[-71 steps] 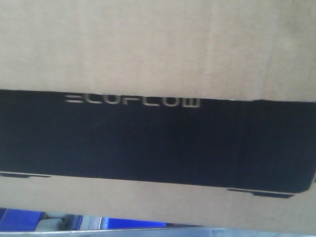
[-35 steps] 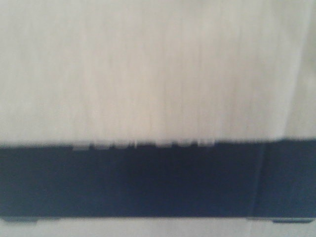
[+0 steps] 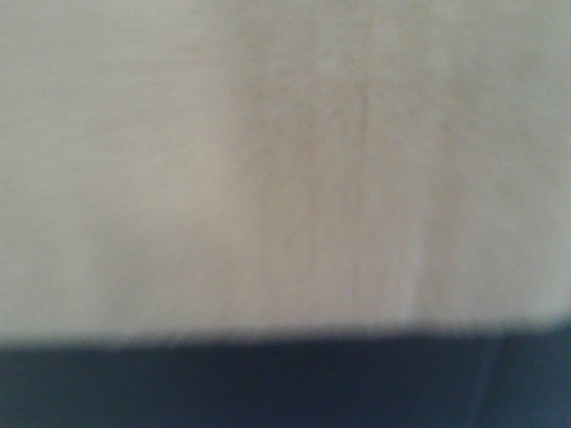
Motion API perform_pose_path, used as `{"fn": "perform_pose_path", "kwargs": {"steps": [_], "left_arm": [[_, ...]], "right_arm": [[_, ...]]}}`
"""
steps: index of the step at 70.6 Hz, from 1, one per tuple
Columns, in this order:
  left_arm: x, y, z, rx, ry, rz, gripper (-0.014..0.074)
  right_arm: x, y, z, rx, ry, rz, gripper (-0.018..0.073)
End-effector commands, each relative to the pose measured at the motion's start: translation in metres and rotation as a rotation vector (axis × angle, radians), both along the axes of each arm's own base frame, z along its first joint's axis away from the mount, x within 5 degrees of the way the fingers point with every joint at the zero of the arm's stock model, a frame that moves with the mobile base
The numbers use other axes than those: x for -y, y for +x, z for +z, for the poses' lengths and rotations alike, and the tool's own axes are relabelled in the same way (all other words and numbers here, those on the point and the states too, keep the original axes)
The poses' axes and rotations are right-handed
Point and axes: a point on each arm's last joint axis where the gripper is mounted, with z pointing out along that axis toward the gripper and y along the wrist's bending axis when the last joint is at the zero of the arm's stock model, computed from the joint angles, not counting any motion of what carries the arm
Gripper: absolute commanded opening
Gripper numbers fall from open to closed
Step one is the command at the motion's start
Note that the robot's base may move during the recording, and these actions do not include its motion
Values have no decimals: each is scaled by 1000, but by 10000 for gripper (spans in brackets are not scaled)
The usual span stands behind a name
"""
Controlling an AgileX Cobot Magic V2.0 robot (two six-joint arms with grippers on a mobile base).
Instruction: Grab box from left shelf to table start
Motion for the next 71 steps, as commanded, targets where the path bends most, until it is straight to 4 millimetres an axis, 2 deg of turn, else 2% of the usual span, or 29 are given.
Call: {"fn": "perform_pose_path", "kwargs": {"steps": [1, 11, 34, 47, 61, 71], "left_arm": [[13, -10, 24, 120, -227, -83, -97], [12, -18, 28, 150, -249, -91, -96], [15, -24, 32, 162, -299, -133, -96], [14, -28, 44, 218, -305, -148, -96], [12, -32, 55, 270, -313, -149, -96], [12, -32, 55, 270, -313, -149, -96]], "right_arm": [[-7, -12, 21, 174, 137, 61, 60], [-4, -24, 18, 193, 144, 63, 60], [-5, -36, 20, 191, 193, 90, 60], [-5, -33, 18, 181, 183, 86, 60], [-8, -21, 15, 144, 168, 80, 60], [-8, -20, 14, 137, 170, 81, 60]]}}
